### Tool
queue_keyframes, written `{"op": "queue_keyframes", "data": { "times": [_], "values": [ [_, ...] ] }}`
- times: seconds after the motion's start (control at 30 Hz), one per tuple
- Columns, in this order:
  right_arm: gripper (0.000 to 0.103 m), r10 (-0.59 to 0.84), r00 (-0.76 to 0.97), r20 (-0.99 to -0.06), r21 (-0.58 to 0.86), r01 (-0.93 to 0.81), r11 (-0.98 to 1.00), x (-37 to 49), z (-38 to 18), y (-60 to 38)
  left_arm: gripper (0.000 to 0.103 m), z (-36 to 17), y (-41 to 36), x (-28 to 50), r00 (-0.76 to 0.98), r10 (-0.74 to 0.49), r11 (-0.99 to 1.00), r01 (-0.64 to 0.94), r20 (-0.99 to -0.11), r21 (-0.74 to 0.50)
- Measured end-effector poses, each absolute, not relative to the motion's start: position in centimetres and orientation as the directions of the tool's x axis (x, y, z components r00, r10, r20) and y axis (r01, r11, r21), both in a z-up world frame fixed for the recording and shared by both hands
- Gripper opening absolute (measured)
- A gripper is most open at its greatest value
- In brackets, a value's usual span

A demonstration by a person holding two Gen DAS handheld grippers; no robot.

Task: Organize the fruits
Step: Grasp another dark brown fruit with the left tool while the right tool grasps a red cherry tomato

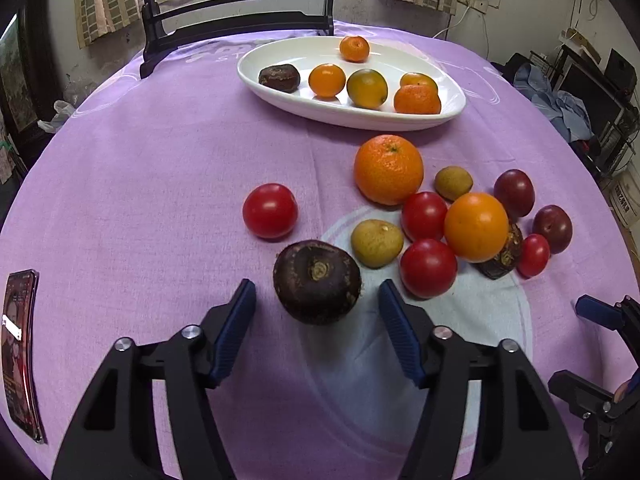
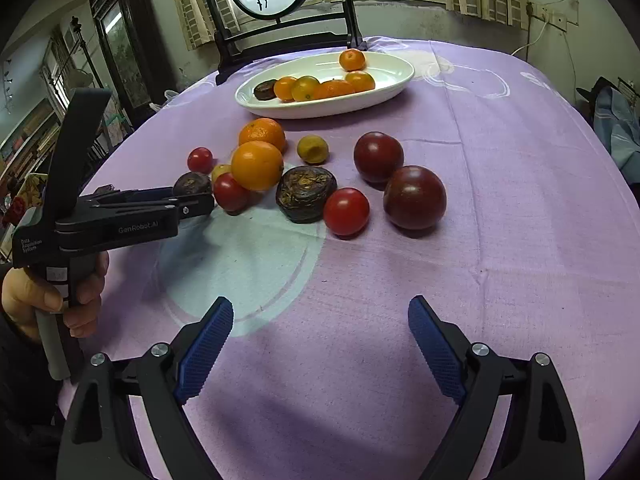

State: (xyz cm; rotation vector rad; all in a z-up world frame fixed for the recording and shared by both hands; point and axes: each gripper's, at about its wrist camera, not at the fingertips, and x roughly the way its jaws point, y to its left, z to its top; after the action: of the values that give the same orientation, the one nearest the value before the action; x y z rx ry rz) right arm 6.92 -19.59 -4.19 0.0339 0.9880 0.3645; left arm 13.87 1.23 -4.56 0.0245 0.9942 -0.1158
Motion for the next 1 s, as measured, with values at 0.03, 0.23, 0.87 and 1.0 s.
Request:
{"op": "queue_keyframes", "data": {
  "times": [0.03,0.23,0.87,1.0],
  "values": [
    [0.090,0.312,0.495,-0.811,0.190,-0.280,0.941,7.1,-4.3,-19.7,0.046,-4.5,1.2,13.9,0.549,-0.079,0.994,0.107,-0.832,-0.024],
    [0.090,0.271,0.503,-0.820,0.165,-0.246,0.955,8.4,-4.6,-19.7,0.041,-4.1,2.2,13.7,0.575,-0.120,0.992,0.100,-0.809,-0.076],
    [0.054,0.160,0.525,-0.836,0.003,-0.287,0.958,12.8,-5.2,-16.3,0.042,-3.5,3.4,13.2,0.582,-0.231,0.973,0.141,-0.780,-0.183],
    [0.029,0.148,0.527,-0.837,-0.020,-0.299,0.954,13.1,-4.8,-16.4,0.042,-3.6,3.7,13.4,0.581,-0.228,0.974,0.132,-0.781,-0.186]
  ]
}}
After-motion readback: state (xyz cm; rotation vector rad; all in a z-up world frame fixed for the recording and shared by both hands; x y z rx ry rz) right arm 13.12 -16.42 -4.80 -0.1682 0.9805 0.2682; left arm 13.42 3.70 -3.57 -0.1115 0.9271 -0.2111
